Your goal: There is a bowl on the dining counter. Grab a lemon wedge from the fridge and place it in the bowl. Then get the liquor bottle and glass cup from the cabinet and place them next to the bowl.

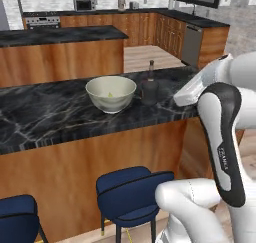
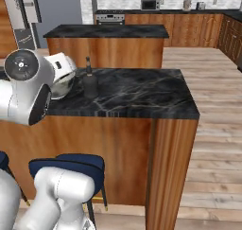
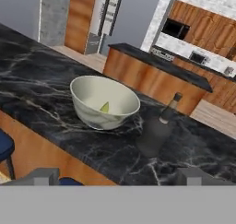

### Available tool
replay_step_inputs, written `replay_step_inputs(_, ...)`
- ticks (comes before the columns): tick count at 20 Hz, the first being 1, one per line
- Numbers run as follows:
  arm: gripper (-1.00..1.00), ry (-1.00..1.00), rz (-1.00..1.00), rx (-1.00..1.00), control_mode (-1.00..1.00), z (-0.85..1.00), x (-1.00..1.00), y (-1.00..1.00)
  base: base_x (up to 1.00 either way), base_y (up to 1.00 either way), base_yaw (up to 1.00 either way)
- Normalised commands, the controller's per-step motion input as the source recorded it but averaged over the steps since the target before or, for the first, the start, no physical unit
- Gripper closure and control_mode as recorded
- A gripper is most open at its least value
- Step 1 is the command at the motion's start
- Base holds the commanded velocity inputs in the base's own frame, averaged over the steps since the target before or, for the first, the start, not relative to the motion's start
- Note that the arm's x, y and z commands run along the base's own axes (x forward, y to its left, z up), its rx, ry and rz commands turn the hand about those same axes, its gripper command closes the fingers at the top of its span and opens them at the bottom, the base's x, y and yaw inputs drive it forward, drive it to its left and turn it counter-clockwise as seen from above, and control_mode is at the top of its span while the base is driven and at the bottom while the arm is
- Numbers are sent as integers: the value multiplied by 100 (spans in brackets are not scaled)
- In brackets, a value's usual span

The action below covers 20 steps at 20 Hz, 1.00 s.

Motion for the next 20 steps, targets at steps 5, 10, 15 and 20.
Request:
replay_step_inputs(5,-100,0,-52,-14,-100,-1,-89,0,0,0,0)
replay_step_inputs(10,-100,0,-44,-10,-100,-26,-90,0,0,0,0)
replay_step_inputs(15,-100,0,-25,3,-100,-21,-75,0,0,0,0)
replay_step_inputs(20,-100,12,-12,22,-100,1,-54,-8,0,0,0)
